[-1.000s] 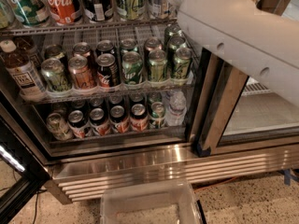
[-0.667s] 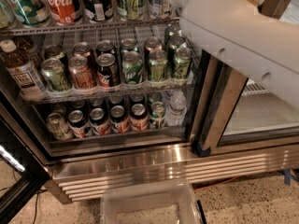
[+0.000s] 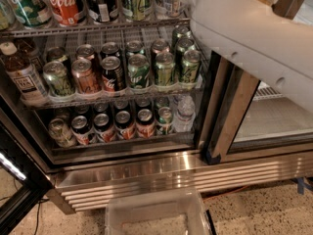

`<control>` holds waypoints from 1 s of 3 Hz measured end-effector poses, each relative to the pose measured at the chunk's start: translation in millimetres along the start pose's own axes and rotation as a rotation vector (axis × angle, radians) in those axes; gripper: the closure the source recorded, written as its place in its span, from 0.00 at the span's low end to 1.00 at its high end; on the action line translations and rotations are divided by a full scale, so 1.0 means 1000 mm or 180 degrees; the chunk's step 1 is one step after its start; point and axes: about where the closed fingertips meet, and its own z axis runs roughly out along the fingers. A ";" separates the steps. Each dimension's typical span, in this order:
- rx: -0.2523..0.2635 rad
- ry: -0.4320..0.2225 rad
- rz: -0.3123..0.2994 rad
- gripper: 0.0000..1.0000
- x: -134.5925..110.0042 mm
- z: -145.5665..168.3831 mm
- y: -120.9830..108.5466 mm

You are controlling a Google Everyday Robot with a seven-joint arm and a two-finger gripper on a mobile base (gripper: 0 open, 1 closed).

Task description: Pick redbull can from top shelf of fridge

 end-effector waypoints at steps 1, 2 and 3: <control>0.0115 -0.0332 0.0216 1.00 -0.038 -0.010 -0.015; 0.0224 -0.0667 0.0320 1.00 -0.078 -0.020 -0.027; 0.0261 -0.0987 0.0115 1.00 -0.111 -0.036 -0.034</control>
Offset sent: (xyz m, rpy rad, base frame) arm -0.0332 -0.0305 0.1149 0.2579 -0.3830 -0.0700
